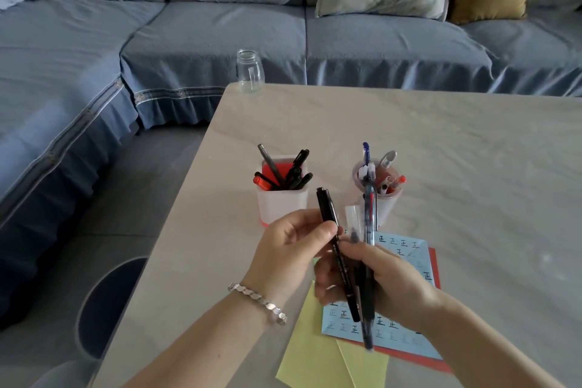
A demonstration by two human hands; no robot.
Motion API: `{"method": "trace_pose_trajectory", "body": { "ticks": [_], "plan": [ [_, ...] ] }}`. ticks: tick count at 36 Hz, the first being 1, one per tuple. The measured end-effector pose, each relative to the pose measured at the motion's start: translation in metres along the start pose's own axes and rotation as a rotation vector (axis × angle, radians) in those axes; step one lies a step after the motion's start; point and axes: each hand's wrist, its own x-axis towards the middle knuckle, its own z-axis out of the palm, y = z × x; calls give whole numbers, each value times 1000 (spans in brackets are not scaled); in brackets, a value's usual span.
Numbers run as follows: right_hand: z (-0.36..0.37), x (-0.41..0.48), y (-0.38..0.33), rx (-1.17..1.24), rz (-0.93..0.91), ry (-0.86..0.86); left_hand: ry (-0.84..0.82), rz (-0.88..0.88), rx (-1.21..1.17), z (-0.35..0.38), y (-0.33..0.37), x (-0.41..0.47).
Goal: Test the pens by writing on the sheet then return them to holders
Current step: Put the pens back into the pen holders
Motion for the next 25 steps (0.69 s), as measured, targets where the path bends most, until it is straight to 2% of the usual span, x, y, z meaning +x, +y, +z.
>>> {"method": "trace_pose_trajectory", "body": {
  "ticks": [2, 4, 9, 13, 15, 18, 21, 25],
  "plan": [
    [-1, -2, -2, -33, -4, 38, 45, 6, -53, 0, 3, -1],
    [-4, -3, -2, -167, -15, 121, 113, 69, -41, 0, 5, 0],
    [-13, -5, -9, -567, -10, 351, 304, 328, 99, -4, 16, 11],
    [-15, -6, -21, -510, -21, 420, 425, 590, 241, -9, 35, 29],
    [-16, -7, -25, -462, -56, 452, 456, 667, 342, -12, 39, 41],
    [-18, -7, -29, -441, -147, 523, 452, 722, 500, -17, 32, 57],
    [-21, -7, -30, -498, -221, 512, 438, 748, 620, -21, 21, 69],
    [-26, -6, -30, -544, -271, 579, 462, 766, 618, -21, 15, 75]
  ]
}}
